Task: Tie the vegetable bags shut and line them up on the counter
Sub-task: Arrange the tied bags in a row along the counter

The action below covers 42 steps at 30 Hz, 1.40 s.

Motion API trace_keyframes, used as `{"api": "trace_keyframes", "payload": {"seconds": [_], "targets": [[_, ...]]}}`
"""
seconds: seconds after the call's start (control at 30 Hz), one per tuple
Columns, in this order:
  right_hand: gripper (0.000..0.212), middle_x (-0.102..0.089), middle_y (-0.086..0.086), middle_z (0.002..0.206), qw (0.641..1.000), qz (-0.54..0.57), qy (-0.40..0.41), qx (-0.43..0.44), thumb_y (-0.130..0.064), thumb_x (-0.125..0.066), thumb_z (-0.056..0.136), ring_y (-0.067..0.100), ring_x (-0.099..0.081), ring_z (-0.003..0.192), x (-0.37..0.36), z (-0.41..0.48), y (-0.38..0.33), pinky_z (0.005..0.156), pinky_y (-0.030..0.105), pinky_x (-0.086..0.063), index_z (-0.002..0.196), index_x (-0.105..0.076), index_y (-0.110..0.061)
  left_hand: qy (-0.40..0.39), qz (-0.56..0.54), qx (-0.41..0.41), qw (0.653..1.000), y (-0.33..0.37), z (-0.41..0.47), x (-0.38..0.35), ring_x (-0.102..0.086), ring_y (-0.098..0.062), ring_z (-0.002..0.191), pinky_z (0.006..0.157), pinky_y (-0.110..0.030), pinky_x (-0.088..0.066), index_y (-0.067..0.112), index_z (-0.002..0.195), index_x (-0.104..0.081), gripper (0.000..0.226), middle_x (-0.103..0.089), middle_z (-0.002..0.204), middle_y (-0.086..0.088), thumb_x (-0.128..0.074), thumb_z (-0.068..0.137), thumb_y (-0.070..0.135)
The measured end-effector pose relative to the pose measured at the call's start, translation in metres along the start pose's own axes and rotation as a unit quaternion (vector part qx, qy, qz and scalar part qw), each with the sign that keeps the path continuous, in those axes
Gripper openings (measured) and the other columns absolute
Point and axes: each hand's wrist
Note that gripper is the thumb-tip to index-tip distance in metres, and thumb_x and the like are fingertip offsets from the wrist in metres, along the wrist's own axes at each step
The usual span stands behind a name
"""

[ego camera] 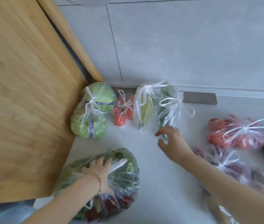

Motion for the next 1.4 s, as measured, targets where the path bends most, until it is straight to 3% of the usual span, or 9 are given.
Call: {"api": "trace_keyframes", "payload": {"seconds": [0.1, 0.2, 0.4, 0.53, 0.73, 1.03, 1.2, 1.3, 1.4], "targets": [[0.020, -0.055, -0.001, 0.117, 0.998, 0.001, -0.062, 0.005, -0.014, -0.051, 0.088, 0.015, -0.042, 0.115, -0.007, -0.014, -0.002, 0.092, 0.016, -0.028, 0.104, -0.061, -0.021, 0.080, 0.001, 0.041, 0.996, -0.004, -0.004, -0.025, -0.034, -0.027, 0.132, 0.101, -0.043, -0.039, 0.024, 0.145, -0.013, 0.075, -0.028, 0.145, -0.006, -0.059, 0.086, 0.029], [0.019, -0.056, -0.003, 0.110, 0.995, -0.015, -0.100, -0.010, -0.014, -0.051, 0.088, 0.010, -0.047, 0.101, -0.010, -0.027, 0.001, 0.080, 0.014, -0.028, 0.100, -0.060, -0.024, 0.171, -0.026, 0.036, 0.984, -0.008, -0.011, -0.027, -0.059, -0.024, 0.098, 0.076, -0.034, -0.048, 0.016, 0.124, -0.041, 0.035, -0.055, 0.096, -0.002, -0.043, 0.091, 0.007], [0.027, -0.059, -0.009, 0.087, 0.990, 0.000, -0.130, -0.044, -0.010, -0.050, 0.085, 0.008, -0.055, 0.082, -0.007, -0.049, -0.001, 0.078, 0.015, -0.039, 0.075, -0.053, -0.036, 0.263, -0.148, -0.015, 0.953, 0.009, -0.036, 0.001, -0.062, -0.026, 0.096, 0.078, -0.033, -0.047, 0.017, 0.131, -0.038, 0.036, -0.065, 0.111, -0.008, -0.038, 0.095, 0.015], [0.008, -0.057, -0.015, 0.078, 0.984, 0.038, -0.176, 0.000, -0.034, -0.060, 0.083, -0.005, -0.052, 0.068, -0.006, -0.068, -0.025, 0.068, 0.004, -0.042, 0.089, -0.056, -0.031, 0.330, -0.288, -0.084, 0.895, 0.040, -0.053, 0.027, -0.049, -0.019, 0.061, 0.054, -0.024, -0.038, 0.011, 0.120, -0.048, 0.029, -0.056, 0.073, -0.001, -0.042, 0.092, 0.009], [0.100, -0.048, -0.010, 0.127, 0.990, 0.054, -0.132, -0.018, -0.075, -0.060, 0.051, 0.011, -0.049, 0.117, 0.026, -0.076, -0.045, 0.099, 0.034, -0.043, 0.134, -0.032, -0.026, 0.248, -0.509, -0.188, 0.802, 0.110, -0.069, 0.090, -0.052, -0.010, 0.052, 0.039, -0.010, -0.039, 0.010, 0.095, -0.056, 0.009, -0.055, 0.062, 0.000, -0.055, 0.086, 0.013], [0.007, -0.045, -0.010, 0.055, 0.978, 0.051, 0.189, -0.073, -0.017, -0.053, 0.087, 0.009, -0.041, 0.049, 0.121, -0.055, 0.011, 0.043, 0.017, -0.028, 0.082, -0.048, -0.018, 0.183, -0.544, -0.355, 0.738, 0.217, -0.072, 0.168, -0.067, -0.034, 0.083, 0.080, -0.040, -0.055, 0.011, 0.068, -0.052, 0.025, -0.062, 0.074, -0.007, -0.062, 0.072, 0.034], [0.013, -0.039, -0.004, 0.049, 0.957, 0.070, 0.265, -0.092, -0.010, -0.047, 0.090, 0.017, -0.035, 0.048, 0.155, -0.023, 0.039, 0.043, 0.022, -0.028, 0.078, -0.048, -0.016, 0.462, -0.332, -0.273, 0.776, 0.212, -0.019, 0.171, -0.058, -0.020, 0.094, 0.080, -0.031, -0.047, 0.012, 0.106, -0.061, 0.024, -0.062, 0.102, -0.003, -0.047, 0.090, 0.024], [0.019, -0.040, -0.005, 0.050, 0.954, 0.082, 0.277, -0.083, -0.013, -0.045, 0.091, 0.015, -0.036, 0.047, 0.168, 0.002, 0.046, 0.048, 0.029, -0.029, 0.104, -0.058, -0.019, 0.387, -0.084, -0.220, 0.892, 0.204, 0.036, 0.165, -0.018, -0.023, 0.143, 0.115, -0.036, -0.022, 0.012, 0.146, -0.015, 0.069, -0.017, 0.155, -0.006, -0.048, 0.088, 0.023], [0.033, -0.039, -0.004, 0.051, 0.947, 0.072, 0.299, -0.091, -0.012, -0.044, 0.092, 0.011, -0.034, 0.045, 0.174, 0.030, 0.050, 0.047, 0.029, -0.029, 0.123, -0.055, -0.010, 0.302, 0.128, -0.173, 0.929, 0.206, 0.072, 0.163, 0.016, -0.021, 0.144, 0.118, -0.049, 0.005, 0.016, 0.147, 0.012, 0.088, 0.011, 0.158, 0.001, -0.042, 0.088, 0.052]]}}
Point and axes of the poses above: each hand's wrist, its own z-axis towards the middle knuckle, its own x-axis out of the back of the hand, y = z × x
